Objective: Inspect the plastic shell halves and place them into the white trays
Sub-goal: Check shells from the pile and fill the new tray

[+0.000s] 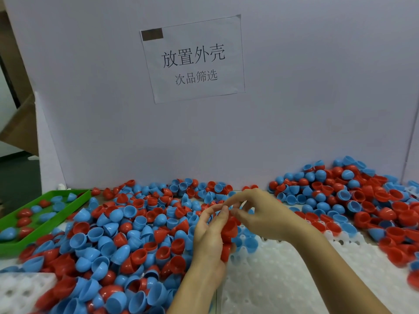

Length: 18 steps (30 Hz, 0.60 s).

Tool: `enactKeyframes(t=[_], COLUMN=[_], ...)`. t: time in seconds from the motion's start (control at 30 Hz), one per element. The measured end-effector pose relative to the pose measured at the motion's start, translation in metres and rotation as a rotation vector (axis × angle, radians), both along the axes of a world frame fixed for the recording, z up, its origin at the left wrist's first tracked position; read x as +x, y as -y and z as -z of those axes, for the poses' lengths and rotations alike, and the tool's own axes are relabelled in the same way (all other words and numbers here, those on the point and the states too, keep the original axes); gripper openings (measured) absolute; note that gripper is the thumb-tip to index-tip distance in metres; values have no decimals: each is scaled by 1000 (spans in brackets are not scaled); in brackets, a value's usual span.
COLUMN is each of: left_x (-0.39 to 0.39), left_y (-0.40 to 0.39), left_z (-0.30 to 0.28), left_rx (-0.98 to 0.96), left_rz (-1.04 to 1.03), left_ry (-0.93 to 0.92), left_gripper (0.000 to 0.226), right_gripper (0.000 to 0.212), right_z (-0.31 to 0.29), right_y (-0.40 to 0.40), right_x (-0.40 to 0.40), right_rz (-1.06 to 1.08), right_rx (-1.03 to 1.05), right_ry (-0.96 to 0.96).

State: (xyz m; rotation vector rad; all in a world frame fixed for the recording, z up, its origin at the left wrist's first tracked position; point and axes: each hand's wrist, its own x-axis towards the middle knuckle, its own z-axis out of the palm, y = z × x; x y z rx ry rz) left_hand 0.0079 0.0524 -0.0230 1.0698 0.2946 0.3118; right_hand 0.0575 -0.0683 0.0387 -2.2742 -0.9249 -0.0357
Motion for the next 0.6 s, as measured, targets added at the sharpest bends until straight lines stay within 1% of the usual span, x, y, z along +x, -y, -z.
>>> enactKeyframes(t=[0.07, 0.2, 0.27, 0.37, 0.43, 0.53, 0.6], left_x=[0, 0, -1, -1, -1, -2, -1], left_y=[0, 0, -1, -2, -2, -2, -3], left_z=[1, 1, 1, 2, 1, -1, -2], left_rx=[24, -27, -49, -55, -82, -111, -131], left_rz=[-25, -34, -34, -35, -24, -18, -25], left_ry=[8, 49, 50, 41, 41, 43, 26], left_gripper=[20, 26, 22, 21, 23, 33, 30], right_gripper=[18, 33, 39, 39, 37, 40, 36], right_z=[-3, 0, 4, 7, 7, 3, 1], right_y=[1, 2, 0, -2, 0, 7, 15], right_x=[0, 0, 0, 2, 1, 1, 4], right_rz=[-2, -11, -18, -19, -16, 13, 63], right_rx=[-11, -79, -112, -130, -111, -12, 33], right_ry=[11, -21, -46, -33, -40, -104, -115])
